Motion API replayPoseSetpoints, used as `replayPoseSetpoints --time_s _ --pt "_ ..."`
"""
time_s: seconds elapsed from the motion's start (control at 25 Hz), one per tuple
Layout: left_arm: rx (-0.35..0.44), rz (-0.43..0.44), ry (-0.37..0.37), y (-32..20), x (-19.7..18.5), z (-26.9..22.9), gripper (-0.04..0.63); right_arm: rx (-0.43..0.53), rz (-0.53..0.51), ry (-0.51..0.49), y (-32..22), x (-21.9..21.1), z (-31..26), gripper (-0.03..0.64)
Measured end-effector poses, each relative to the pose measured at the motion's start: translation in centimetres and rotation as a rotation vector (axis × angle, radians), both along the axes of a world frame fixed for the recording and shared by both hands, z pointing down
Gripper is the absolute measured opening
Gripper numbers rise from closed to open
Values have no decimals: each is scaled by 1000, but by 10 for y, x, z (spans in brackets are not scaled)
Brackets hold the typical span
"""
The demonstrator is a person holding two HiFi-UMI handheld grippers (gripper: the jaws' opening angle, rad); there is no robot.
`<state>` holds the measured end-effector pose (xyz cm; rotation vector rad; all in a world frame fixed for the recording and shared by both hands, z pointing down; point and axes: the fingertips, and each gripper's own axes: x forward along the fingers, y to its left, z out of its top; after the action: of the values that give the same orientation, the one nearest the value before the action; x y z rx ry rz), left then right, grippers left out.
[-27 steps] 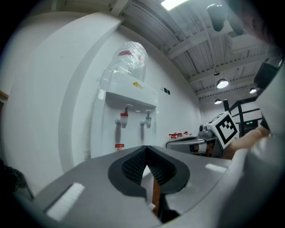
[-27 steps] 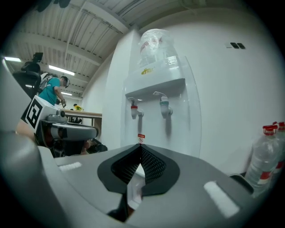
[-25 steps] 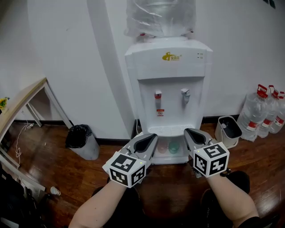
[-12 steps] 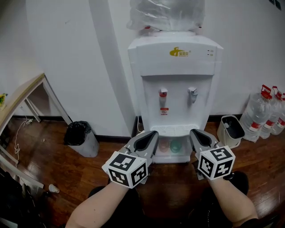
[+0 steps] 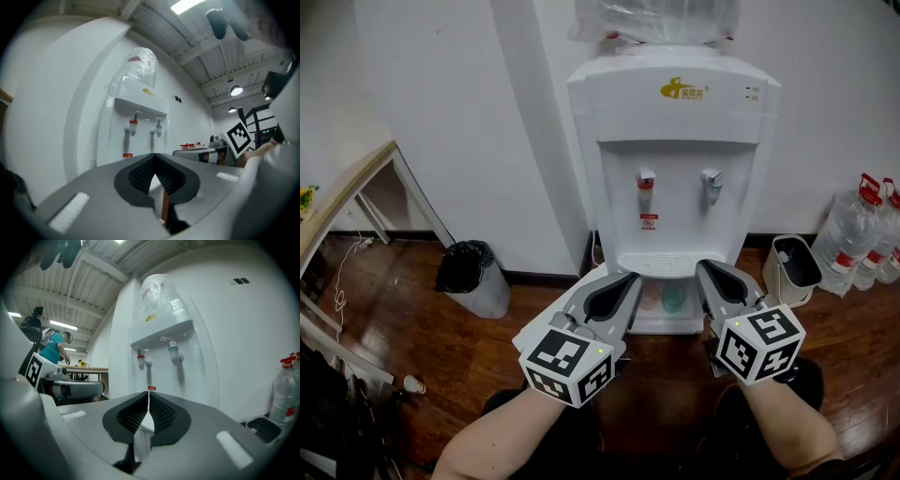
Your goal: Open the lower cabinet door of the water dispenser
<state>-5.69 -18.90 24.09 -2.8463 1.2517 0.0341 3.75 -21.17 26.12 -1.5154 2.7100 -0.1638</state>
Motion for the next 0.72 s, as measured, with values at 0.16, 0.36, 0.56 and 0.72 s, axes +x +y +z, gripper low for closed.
replayPoseSetpoints --time_s 0.16,0.36,0.56,0.72 --pt "117 -2 -79 -10 -6 -21 25 23 1 47 -3 2 -13 0" --pt "87 23 -34 -18 -5 -26 25 64 7 36 -3 -1 -36 0" --pt "85 -137 72 -34 -18 3 37 60 32 20 -9 -9 -18 0" --pt "84 -229 69 -42 -29 30 37 36 76 -18 -17 -2 18 1"
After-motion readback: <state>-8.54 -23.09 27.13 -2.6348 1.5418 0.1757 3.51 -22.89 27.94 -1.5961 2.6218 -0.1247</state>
